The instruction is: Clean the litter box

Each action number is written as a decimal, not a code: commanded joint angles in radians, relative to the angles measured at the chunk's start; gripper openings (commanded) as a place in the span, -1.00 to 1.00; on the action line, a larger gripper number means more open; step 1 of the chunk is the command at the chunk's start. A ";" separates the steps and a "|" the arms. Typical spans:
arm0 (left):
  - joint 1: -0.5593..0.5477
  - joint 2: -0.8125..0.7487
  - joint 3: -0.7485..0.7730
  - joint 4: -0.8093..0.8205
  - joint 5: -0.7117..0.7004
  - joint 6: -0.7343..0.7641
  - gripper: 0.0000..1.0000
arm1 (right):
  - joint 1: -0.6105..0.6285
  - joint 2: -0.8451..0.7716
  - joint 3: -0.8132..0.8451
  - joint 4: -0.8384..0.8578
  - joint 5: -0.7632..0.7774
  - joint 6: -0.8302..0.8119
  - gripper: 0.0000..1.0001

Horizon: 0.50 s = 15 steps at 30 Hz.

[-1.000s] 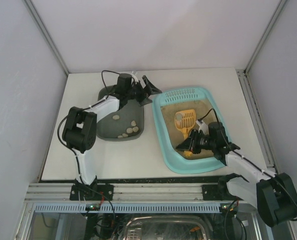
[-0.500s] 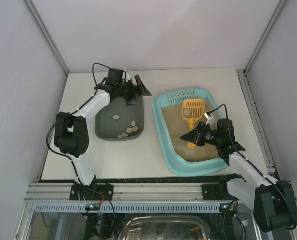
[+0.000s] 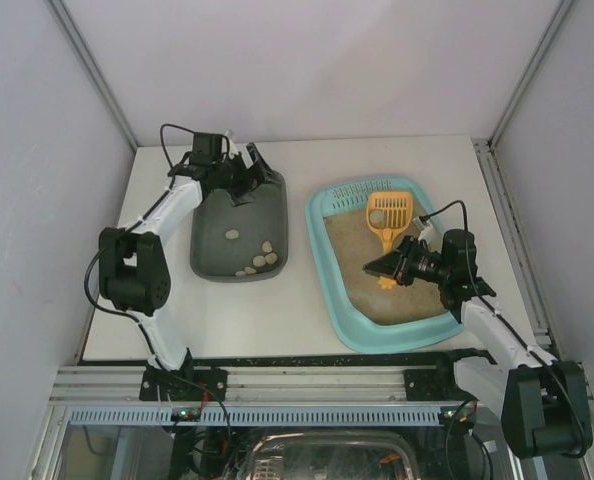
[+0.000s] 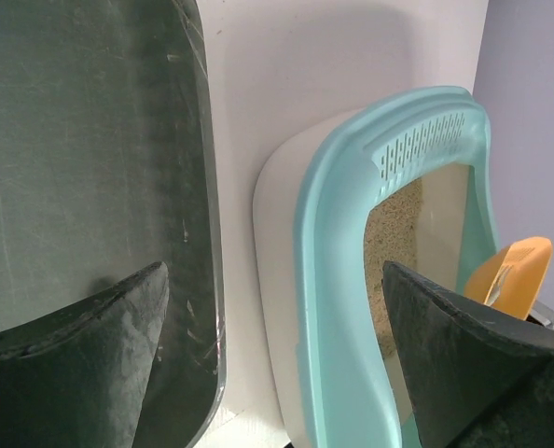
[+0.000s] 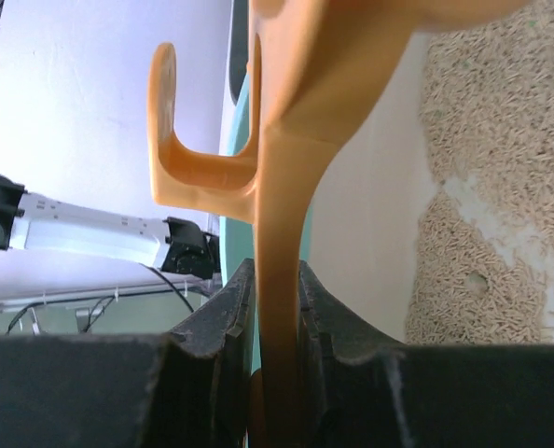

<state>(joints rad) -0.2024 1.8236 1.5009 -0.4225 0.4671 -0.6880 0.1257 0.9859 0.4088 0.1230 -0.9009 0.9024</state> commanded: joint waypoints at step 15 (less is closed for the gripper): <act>0.109 -0.074 0.021 0.012 0.148 0.004 0.99 | 0.031 0.026 0.074 -0.009 -0.031 0.015 -1.00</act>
<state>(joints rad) -0.1139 1.8233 1.5009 -0.3992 0.6098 -0.7311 0.1394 1.0302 0.4351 0.0921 -0.9390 0.9188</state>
